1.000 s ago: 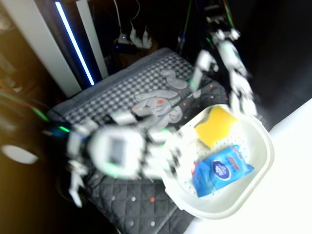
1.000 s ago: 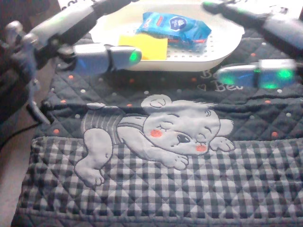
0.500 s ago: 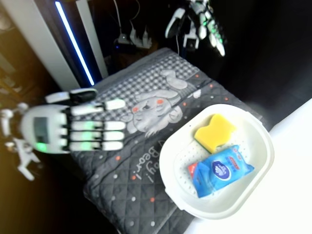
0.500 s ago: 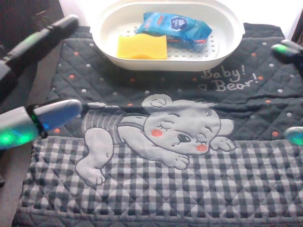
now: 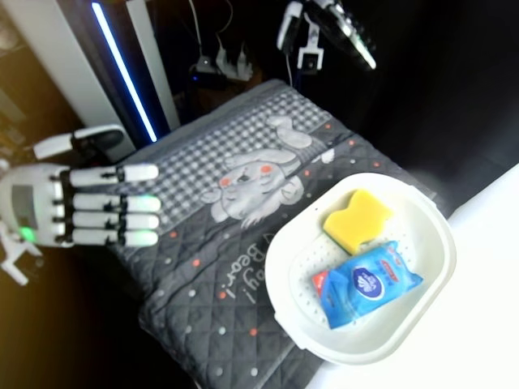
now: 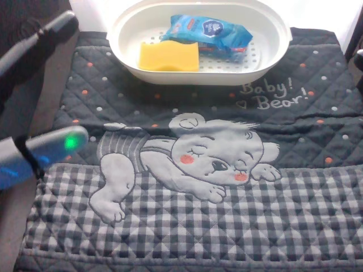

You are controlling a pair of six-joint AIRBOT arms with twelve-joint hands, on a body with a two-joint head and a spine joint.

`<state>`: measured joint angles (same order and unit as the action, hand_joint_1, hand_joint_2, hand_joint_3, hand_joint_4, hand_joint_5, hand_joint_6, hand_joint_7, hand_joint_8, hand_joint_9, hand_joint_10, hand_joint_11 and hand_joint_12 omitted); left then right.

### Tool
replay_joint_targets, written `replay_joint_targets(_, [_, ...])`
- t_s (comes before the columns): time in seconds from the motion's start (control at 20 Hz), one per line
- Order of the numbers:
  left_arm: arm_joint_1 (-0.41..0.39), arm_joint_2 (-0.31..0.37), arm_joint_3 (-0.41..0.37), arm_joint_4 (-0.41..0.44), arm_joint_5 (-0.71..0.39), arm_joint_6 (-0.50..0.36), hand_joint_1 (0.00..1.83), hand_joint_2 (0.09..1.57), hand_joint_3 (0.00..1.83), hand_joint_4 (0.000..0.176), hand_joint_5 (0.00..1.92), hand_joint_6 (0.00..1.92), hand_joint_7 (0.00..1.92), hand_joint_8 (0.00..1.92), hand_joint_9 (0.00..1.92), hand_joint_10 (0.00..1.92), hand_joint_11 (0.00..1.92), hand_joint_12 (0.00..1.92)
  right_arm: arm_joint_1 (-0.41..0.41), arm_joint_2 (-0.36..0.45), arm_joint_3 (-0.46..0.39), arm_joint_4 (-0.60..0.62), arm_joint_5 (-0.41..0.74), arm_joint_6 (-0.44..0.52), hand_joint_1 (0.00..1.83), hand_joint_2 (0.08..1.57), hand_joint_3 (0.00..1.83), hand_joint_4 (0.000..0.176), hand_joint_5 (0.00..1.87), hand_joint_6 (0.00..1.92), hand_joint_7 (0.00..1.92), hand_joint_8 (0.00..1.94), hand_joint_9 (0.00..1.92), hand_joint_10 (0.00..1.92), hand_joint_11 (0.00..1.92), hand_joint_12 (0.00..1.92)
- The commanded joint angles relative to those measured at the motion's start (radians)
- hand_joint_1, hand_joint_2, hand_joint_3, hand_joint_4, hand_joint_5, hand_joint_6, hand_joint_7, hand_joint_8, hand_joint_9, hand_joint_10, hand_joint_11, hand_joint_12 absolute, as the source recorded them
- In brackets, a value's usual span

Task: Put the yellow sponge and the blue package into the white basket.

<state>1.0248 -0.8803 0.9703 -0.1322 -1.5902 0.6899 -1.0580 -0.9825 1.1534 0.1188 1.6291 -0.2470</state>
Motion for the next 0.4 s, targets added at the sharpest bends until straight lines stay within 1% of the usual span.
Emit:
replay_joint_targets(0.0, [-0.04, 0.016, 0.003, 0.024, -0.143, 0.019, 0.33, 1.25, 0.01, 0.01, 0.18, 0.02, 0.01, 0.0, 0.0, 0.0, 0.0, 0.0, 0.004, 0.024, -0.007, -0.009, 0.135, -0.002, 0.35, 1.18, 0.02, 0.058, 0.0, 0.0, 0.05, 0.0, 0.06, 0.01, 0.05, 0.02])
replay_joint_targets(0.05, [-0.088, 0.027, 0.002, 0.054, -0.143, 0.058, 0.19, 1.3, 0.02, 0.047, 0.17, 0.01, 0.03, 0.01, 0.0, 0.0, 0.0, 0.0, 0.004, 0.054, -0.027, -0.033, 0.135, -0.035, 0.55, 1.16, 0.0, 0.096, 0.0, 0.0, 0.01, 0.0, 0.03, 0.01, 0.03, 0.01])
replay_joint_targets(0.1, [-0.127, 0.03, 0.003, 0.078, -0.143, 0.095, 0.04, 1.31, 0.02, 0.038, 0.08, 0.0, 0.09, 0.02, 0.08, 0.03, 0.11, 0.05, 0.005, 0.09, -0.048, -0.05, 0.135, -0.079, 0.47, 1.1, 0.0, 0.107, 0.0, 0.0, 0.02, 0.01, 0.08, 0.03, 0.12, 0.05])
replay_joint_targets(0.15, [-0.139, 0.029, 0.008, 0.082, -0.143, 0.109, 0.21, 1.28, 0.0, 0.093, 0.07, 0.0, 0.28, 0.02, 0.3, 0.04, 0.2, 0.12, 0.007, 0.109, -0.057, -0.061, 0.135, -0.107, 0.37, 1.16, 0.0, 0.096, 0.18, 0.03, 0.09, 0.01, 0.11, 0.01, 0.11, 0.06])
replay_joint_targets(0.2, [-0.139, 0.032, 0.008, 0.075, -0.143, 0.109, 0.22, 1.28, 0.0, 0.108, 0.14, 0.02, 0.36, 0.03, 0.48, 0.02, 0.13, 0.48, 0.026, 0.123, -0.059, -0.07, 0.135, -0.115, 0.26, 1.2, 0.01, 0.074, 0.49, 0.01, 0.32, 0.04, 0.25, 0.01, 0.11, 0.33])
replay_joint_targets(0.25, [-0.143, 0.041, -0.007, 0.071, -0.143, 0.109, 0.27, 1.29, 0.0, 0.099, 0.12, 0.01, 0.32, 0.01, 0.47, 0.0, 0.03, 0.84, 0.073, 0.147, -0.074, -0.091, 0.136, -0.108, 0.16, 1.22, 0.0, 0.032, 0.62, 0.01, 0.44, 0.02, 0.32, 0.01, 0.04, 0.57])
replay_joint_targets(0.3, [-0.132, 0.063, -0.04, 0.055, -0.143, 0.108, 0.34, 1.34, 0.0, 0.01, 0.15, 0.38, 0.36, 0.0, 0.38, 0.0, 0.01, 0.89, 0.108, 0.168, -0.095, -0.096, 0.136, -0.104, 0.33, 1.23, 0.0, 0.0, 0.79, 0.06, 0.71, 0.03, 0.48, 0.01, 0.01, 0.74])
replay_joint_targets(0.35, [-0.112, 0.076, -0.059, 0.033, -0.143, 0.107, 0.7, 1.36, 0.0, 0.082, 0.48, 1.38, 0.68, 0.09, 0.55, 0.05, 0.07, 0.9, 0.119, 0.169, -0.098, -0.096, 0.136, -0.104, 0.44, 1.26, 0.01, 0.0, 0.65, 0.01, 0.64, 0.01, 0.56, 0.03, 0.11, 0.84])
